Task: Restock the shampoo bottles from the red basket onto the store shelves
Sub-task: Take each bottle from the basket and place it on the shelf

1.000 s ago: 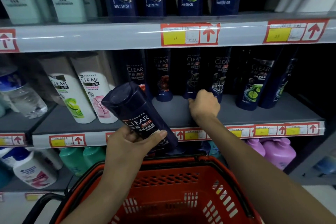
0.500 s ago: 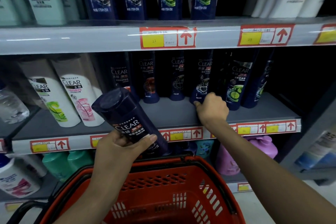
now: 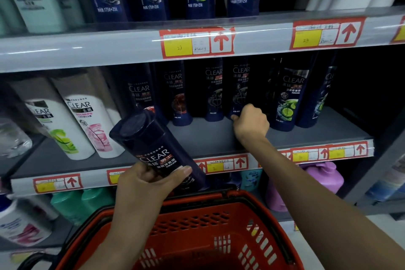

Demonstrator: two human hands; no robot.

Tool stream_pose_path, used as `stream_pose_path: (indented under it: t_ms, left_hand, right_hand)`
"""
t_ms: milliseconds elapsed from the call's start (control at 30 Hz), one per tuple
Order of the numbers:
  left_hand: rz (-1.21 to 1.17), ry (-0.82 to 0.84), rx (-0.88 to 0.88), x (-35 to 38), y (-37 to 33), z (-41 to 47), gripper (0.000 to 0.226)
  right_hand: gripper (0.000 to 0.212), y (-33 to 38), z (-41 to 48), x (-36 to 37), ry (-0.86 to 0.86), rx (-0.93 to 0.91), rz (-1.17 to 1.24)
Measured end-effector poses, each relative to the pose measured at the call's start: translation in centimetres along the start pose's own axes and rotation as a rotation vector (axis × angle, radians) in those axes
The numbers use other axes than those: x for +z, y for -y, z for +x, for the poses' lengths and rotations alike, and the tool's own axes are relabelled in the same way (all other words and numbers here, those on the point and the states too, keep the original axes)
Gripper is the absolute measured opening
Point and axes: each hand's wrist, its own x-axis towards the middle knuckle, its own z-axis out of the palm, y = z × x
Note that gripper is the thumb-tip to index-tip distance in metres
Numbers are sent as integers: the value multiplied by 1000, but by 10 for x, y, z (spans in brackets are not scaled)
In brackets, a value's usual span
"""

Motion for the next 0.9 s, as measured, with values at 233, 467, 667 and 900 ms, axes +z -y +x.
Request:
stream_pose_path:
  t_ms: [233,467,667,900]
  left_hand:
    - [29,34,34,4,1,2,30]
    - [61,70,106,13,-2,2,33]
    - [151,50,226,24,-15,5,33]
    - [218,-44,306,49,-23,18,34]
  right_hand:
    - [38,3,0,3,0,5,13]
    - [30,-4,-10,-11,65,-5,42]
    - [28,-15,-24,-34,197,-89,239]
    - [40,-25,-40,-55,302,-309,531]
